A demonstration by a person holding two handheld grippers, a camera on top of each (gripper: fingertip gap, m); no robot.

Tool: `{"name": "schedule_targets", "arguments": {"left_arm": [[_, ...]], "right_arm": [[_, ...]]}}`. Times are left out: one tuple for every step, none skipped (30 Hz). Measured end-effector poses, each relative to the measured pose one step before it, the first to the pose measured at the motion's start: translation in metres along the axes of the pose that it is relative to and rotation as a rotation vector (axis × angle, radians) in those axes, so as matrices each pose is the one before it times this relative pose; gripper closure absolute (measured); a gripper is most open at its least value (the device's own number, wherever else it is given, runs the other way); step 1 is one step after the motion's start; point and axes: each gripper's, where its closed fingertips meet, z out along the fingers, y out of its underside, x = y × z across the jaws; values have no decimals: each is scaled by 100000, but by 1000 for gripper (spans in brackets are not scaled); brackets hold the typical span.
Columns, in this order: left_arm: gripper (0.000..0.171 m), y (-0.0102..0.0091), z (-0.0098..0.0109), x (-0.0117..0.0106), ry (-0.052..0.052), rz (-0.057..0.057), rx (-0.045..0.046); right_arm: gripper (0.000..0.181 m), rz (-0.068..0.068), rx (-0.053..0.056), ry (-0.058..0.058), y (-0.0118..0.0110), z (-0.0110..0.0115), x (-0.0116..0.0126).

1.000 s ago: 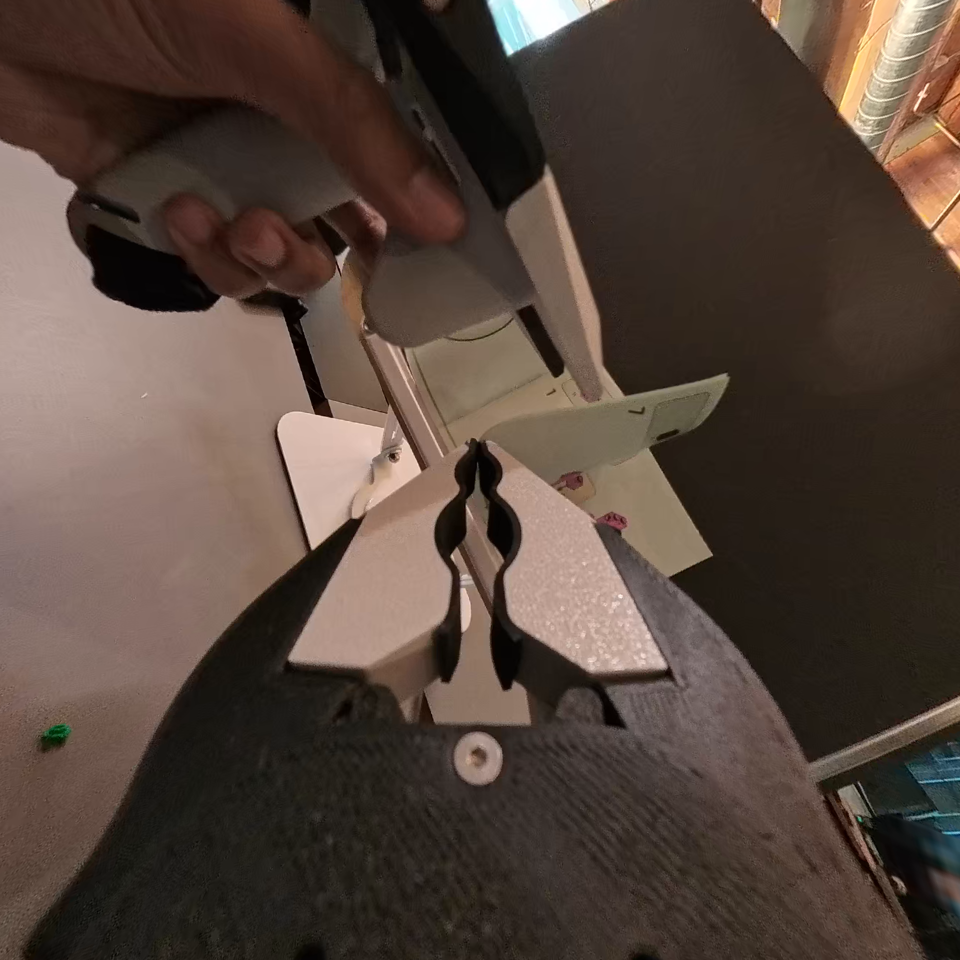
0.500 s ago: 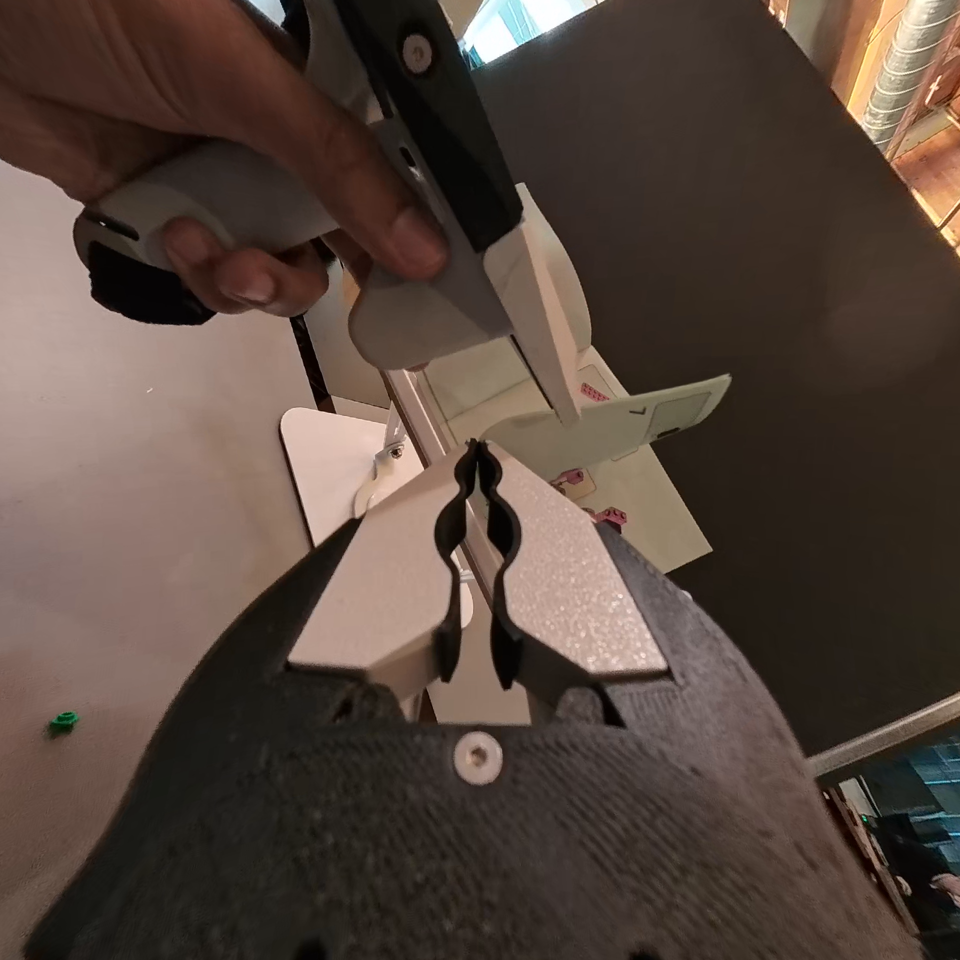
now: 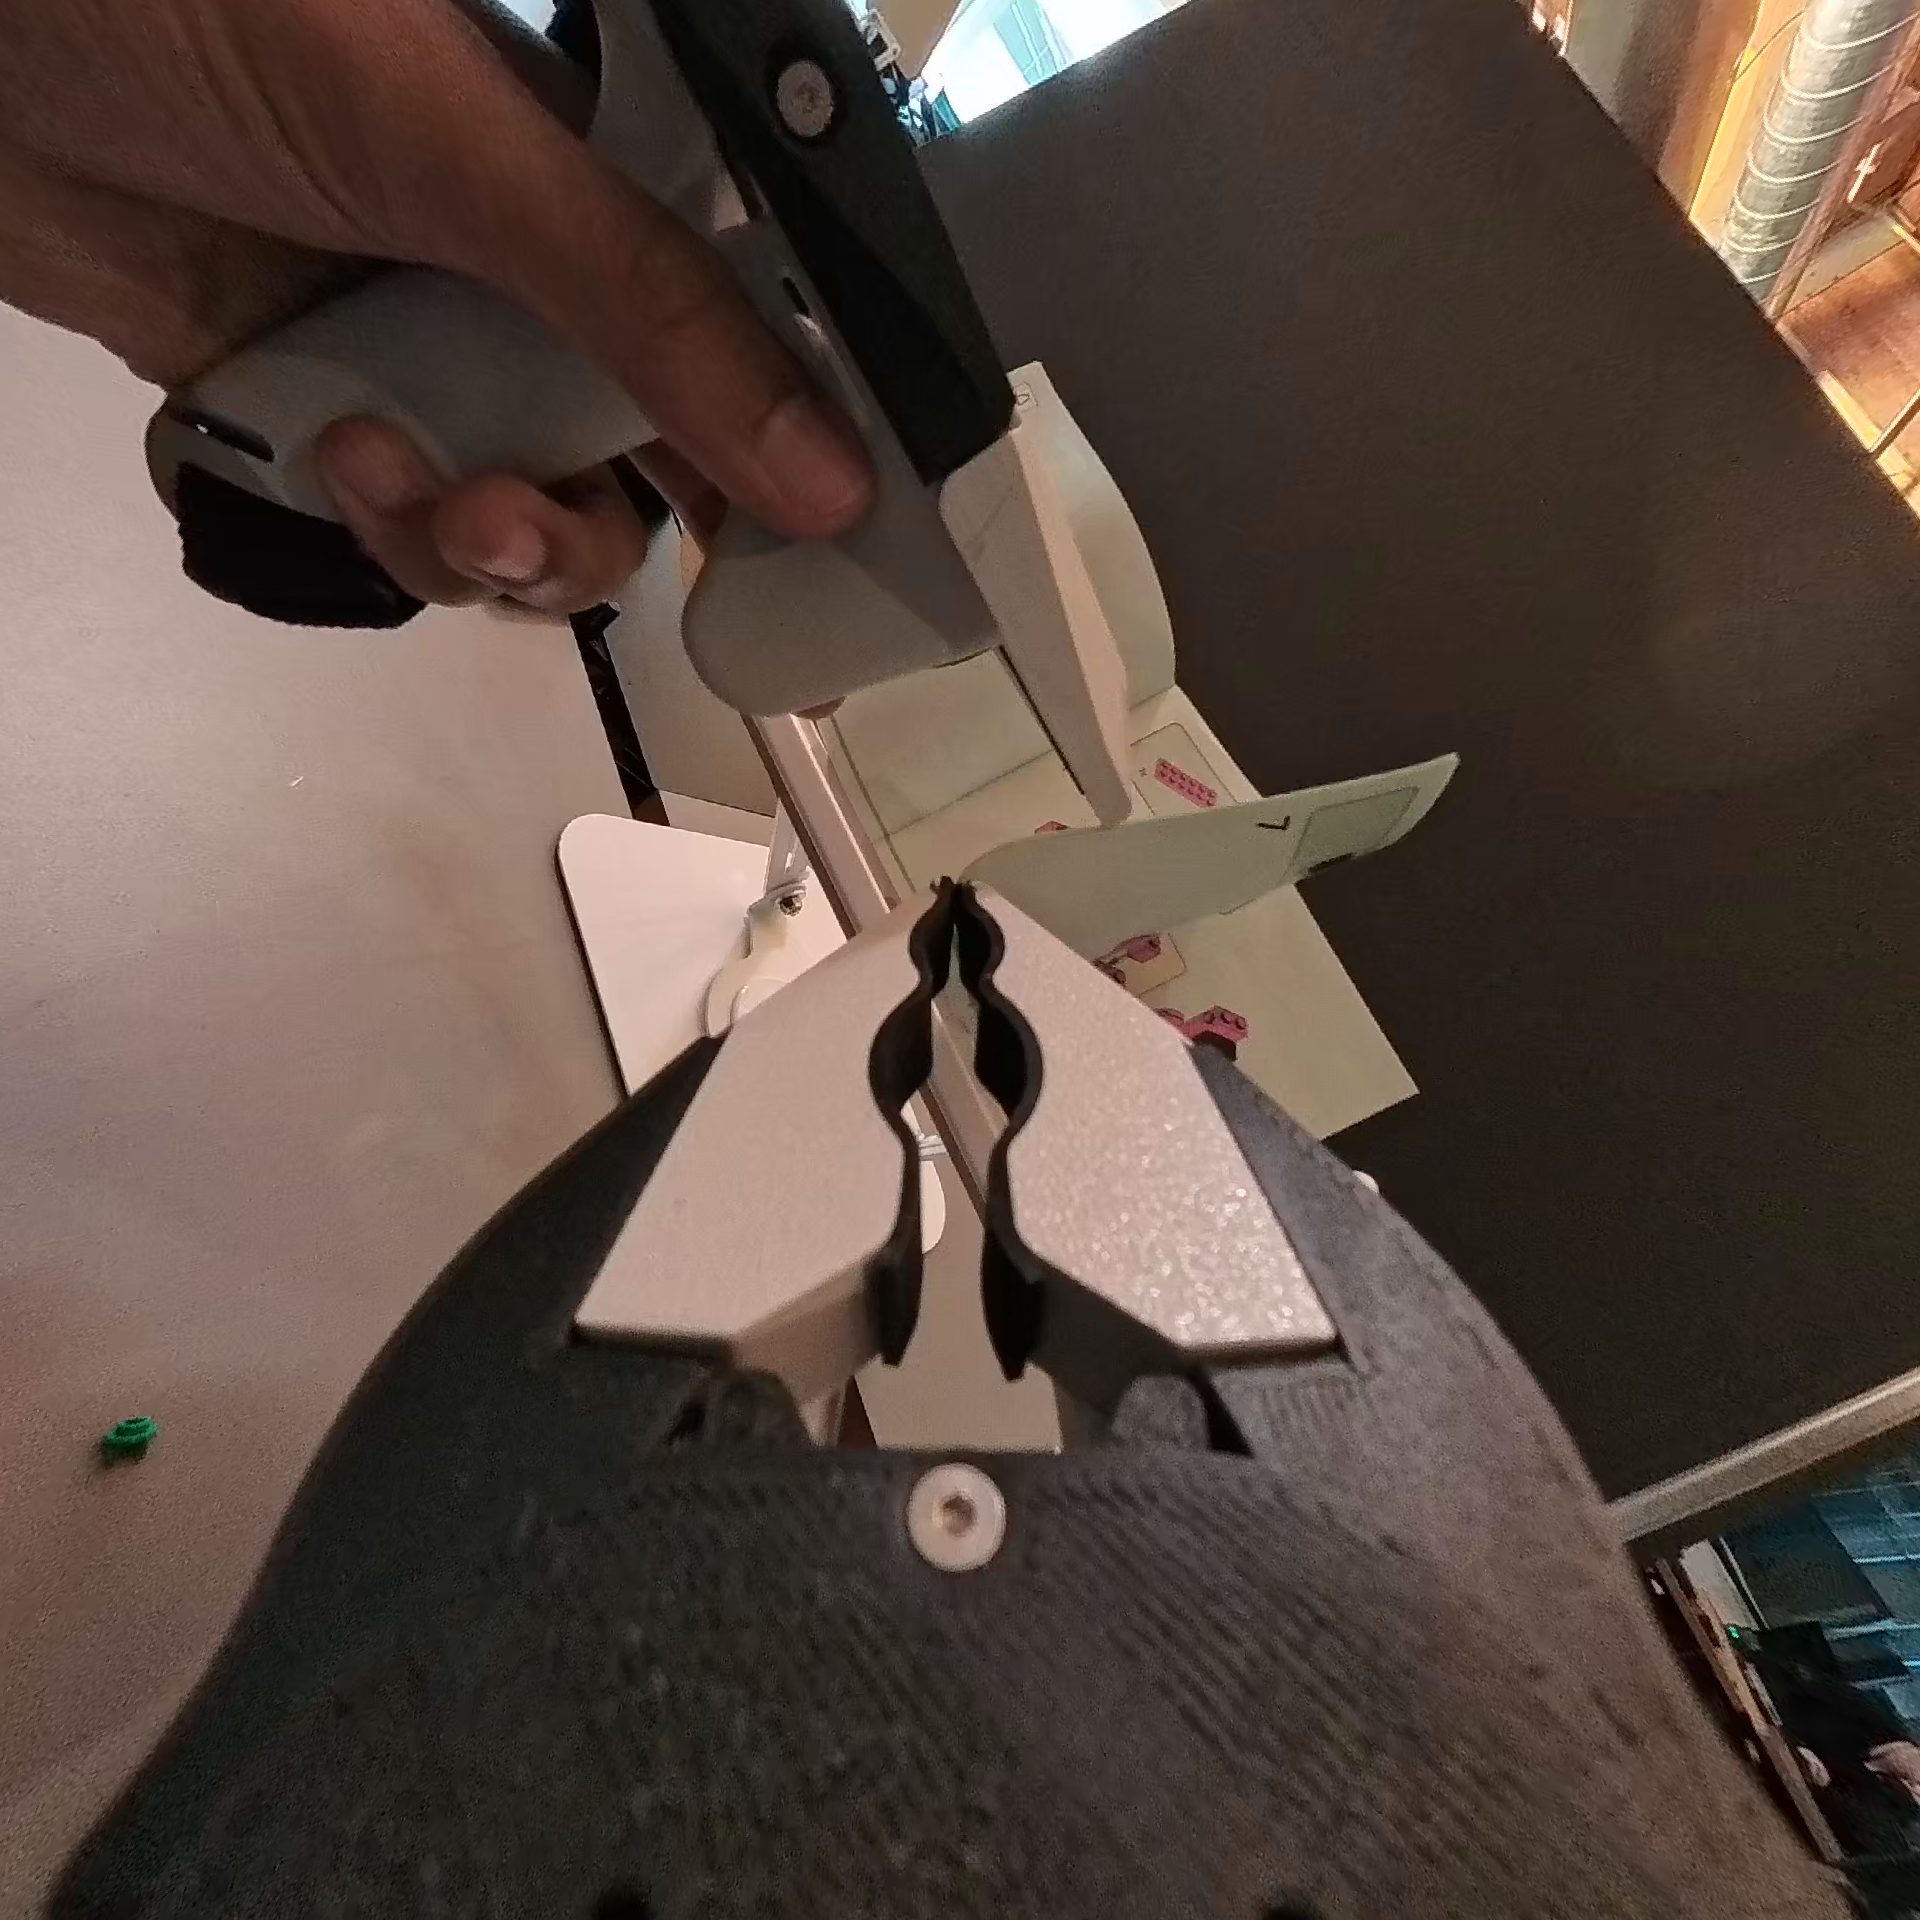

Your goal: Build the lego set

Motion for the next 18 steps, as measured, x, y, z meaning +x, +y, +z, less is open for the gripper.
{"name": "schedule_targets", "arguments": {"left_arm": [[150,41,25,3,-242,357,-342],[150,51,20,-56,-729,673,-504],[149,38,8,-49,-732,864,-364],[149,12,-2,2,-384,616,-120],[149,-15,-10,-2,-194,179,-37],[150,-32,-5,-13,-128,-60,91],[150,-35,-25,-24,-119,-114,171],[151,-10,-19,-71,-283,-96,94],[151,-5,-19,-69,-211,-101,39],[151,-7,-36,-48,-54,-213,46],[151,-1,-30,-58,-47,-211,48],[151,-11,-34,-69,-159,-133,72],[151,5,-9,-64,-182,-82,32],[151,18,3,-62,-217,-48,-52],[151,18,9,-55,-243,-17,-34],[151,27,16,-19,-35,34,-5],[151,50,32,9,70,45,-157],[151,88,52,-19,-149,148,-439]], "right_arm": [[181,88,-30,-29,16,-6,11],[181,74,-93,-105,27,4,-7],[181,27,-142,-65,40,2,-6],[181,-48,-137,-10,39,9,-5],[181,-18,-46,12,16,6,0],[181,49,30,-27,3,-3,-3],[181,66,40,-43,-5,-4,2],[181,33,61,14,-18,-12,15],[181,31,29,57,-23,-2,29],[181,37,-18,12,10,-14,16],[181,31,-7,22,-4,-9,21],[181,9,13,53,8,-18,12],[181,36,-24,34,9,-7,31],[181,13,-45,19,7,-10,14],[181,-45,-58,37,9,-11,21],[181,-86,-30,25,-6,-12,13],[181,-83,-3,-22,-16,-4,2],[181,-44,120,42,-26,-8,25]]}}
